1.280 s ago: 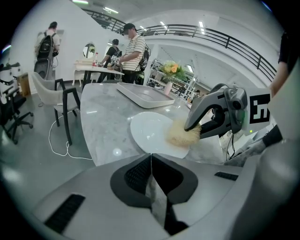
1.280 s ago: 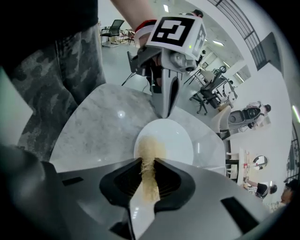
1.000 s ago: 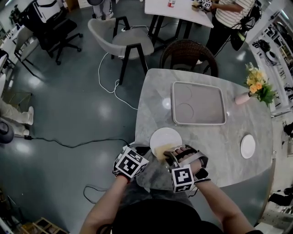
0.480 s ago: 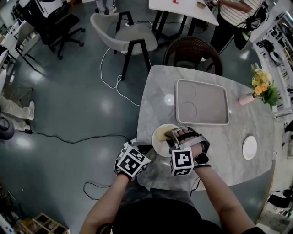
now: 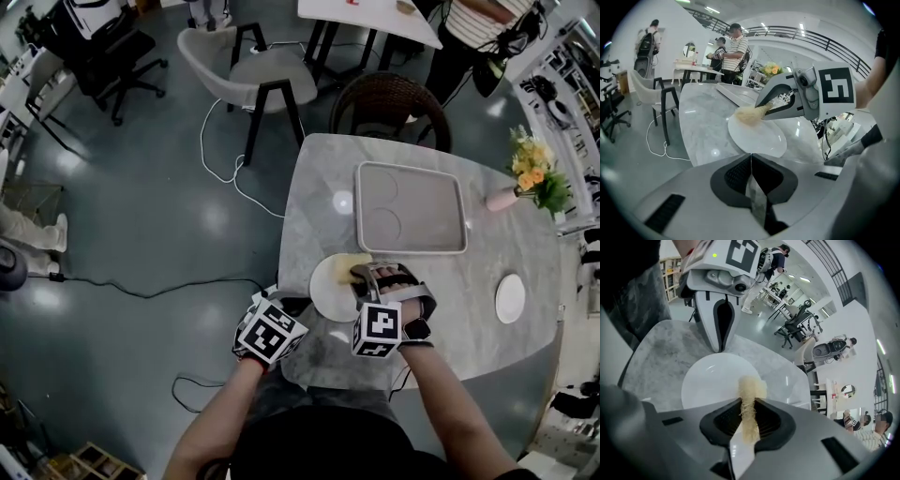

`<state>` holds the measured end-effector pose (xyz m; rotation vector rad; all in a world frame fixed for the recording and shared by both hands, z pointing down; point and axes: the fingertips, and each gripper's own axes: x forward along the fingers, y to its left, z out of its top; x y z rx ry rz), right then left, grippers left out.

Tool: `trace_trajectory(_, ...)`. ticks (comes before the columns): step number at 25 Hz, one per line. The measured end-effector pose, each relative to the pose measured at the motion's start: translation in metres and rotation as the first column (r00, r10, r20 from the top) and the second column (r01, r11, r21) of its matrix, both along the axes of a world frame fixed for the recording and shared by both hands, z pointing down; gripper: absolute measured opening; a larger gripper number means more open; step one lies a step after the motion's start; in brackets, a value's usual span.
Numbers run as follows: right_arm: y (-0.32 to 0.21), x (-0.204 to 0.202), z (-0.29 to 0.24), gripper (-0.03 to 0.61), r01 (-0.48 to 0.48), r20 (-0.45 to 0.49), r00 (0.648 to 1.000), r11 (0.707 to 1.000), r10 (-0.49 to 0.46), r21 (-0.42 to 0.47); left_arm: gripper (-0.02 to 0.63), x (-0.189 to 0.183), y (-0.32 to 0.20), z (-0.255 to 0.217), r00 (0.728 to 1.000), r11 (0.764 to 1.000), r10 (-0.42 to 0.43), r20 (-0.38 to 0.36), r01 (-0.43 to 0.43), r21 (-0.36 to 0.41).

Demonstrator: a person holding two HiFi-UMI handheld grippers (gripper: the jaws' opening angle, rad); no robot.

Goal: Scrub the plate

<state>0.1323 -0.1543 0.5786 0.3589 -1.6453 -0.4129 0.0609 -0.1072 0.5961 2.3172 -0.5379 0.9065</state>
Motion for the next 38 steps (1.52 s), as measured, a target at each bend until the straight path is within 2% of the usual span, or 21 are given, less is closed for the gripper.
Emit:
trace_trajectory(6, 0.030, 0.014, 0.007, 0.075, -0.015, -0.013, 1.000, 0.999, 0.014, -0.039, 0.014, 0.000, 0.002, 0.001, 1.000, 1.000, 0.020, 0.003, -0.019, 0.000)
trace_trajectory(12, 0.054, 0.021, 0.004, 0.075, -0.083, 0.017, 0.996, 0.994, 0.084, -0.077, 0.014, 0.002, 0.011, 0.002, 0.999, 0.999, 0.045, 0.002, -0.045, -0.005)
trace_trajectory(22, 0.094, -0.006, -0.007, 0.075, -0.138, 0.112, 0.981, 0.974, 0.160, -0.182, 0.014, 0.007, 0.029, 0.001, 0.995, 0.995, 0.098, -0.002, -0.098, -0.011)
trace_trajectory(29, 0.112, -0.015, -0.013, 0.075, -0.172, 0.167, 0.964, 0.964, 0.207, -0.204, 0.014, 0.009, 0.041, 0.001, 0.991, 0.991, 0.134, 0.008, -0.134, -0.011)
trace_trajectory(31, 0.112, -0.017, -0.018, 0.075, -0.218, 0.224, 0.937, 0.951, 0.267, -0.218, 0.014, 0.008, 0.043, -0.001, 0.991, 0.991, 0.137, 0.009, -0.137, -0.008)
trace_trajectory(34, 0.108, -0.016, -0.027, 0.075, -0.308, 0.337, 0.862, 0.920, 0.377, -0.243, 0.014, 0.008, 0.043, -0.007, 0.992, 0.992, 0.127, 0.001, -0.127, 0.021)
trace_trajectory(36, 0.105, -0.016, -0.035, 0.075, -0.361, 0.422, 0.793, 0.897, 0.439, -0.256, 0.014, 0.009, 0.040, -0.013, 0.994, 0.993, 0.109, -0.012, -0.109, 0.055)
trace_trajectory(38, 0.101, -0.015, -0.045, 0.075, -0.402, 0.518, 0.701, 0.871, 0.490, -0.281, 0.015, 0.011, 0.037, -0.020, 0.996, 0.993, 0.080, -0.035, -0.076, 0.092)
